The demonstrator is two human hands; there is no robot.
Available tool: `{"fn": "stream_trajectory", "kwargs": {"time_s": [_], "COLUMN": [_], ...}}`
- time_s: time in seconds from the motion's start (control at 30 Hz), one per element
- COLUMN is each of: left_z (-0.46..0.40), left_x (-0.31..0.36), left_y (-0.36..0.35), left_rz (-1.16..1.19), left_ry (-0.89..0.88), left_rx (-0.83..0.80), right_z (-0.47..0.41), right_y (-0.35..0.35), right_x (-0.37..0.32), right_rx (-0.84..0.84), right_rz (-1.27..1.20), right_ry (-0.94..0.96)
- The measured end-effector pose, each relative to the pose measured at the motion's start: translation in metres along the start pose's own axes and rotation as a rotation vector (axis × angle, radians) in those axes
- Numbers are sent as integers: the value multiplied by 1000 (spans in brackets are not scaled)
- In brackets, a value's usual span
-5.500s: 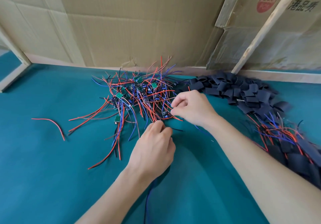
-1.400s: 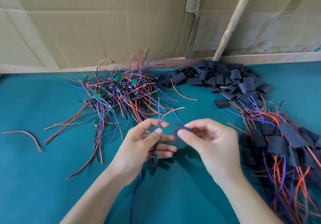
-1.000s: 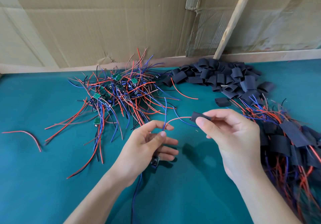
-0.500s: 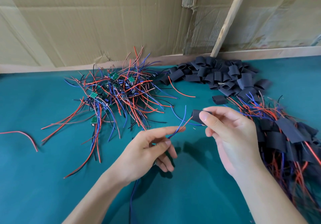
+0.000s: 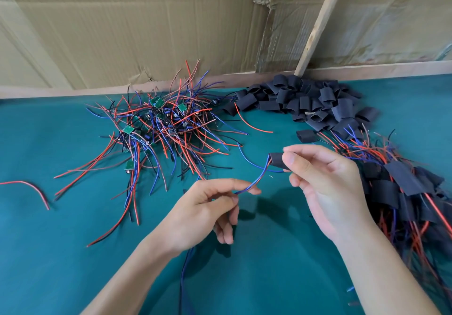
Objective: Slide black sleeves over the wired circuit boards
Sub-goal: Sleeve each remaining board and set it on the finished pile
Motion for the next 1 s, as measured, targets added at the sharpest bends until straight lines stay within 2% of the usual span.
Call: {"fn": "stream_trajectory", "kwargs": {"time_s": [0.3,0.5,0.73,0.87,1.0], "left_z": [1,1,1,2,1], "left_x": [3,3,2,3,2], "left_y": [4,4,0,-4,-1], "left_rz": [-87,-65,61,122,165], "left_ry": [4,22,3,-33,-40], "left_rx": [29,21,33,20,41], "right_z": [-3,0,11,19,21], "right_y": [3,-3,-20,-31,-35], "right_x": [-5,-2,25,42,47], "right_rx": [-86,-133,-52,-69,-82], "right_rz": [53,93,-53,-143,-135], "right_ry": [-4,-54,-124,-207,-285]}}
Point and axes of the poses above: each hand's wrist, its own z-axis away from the middle knuckle, its own y-axis out of the back of the hand, x = y × z, the point moved 7 cm from there along -z, towards the middle knuckle, and after that the axes turned 14 degrees about -z, right-handed, at the moved point
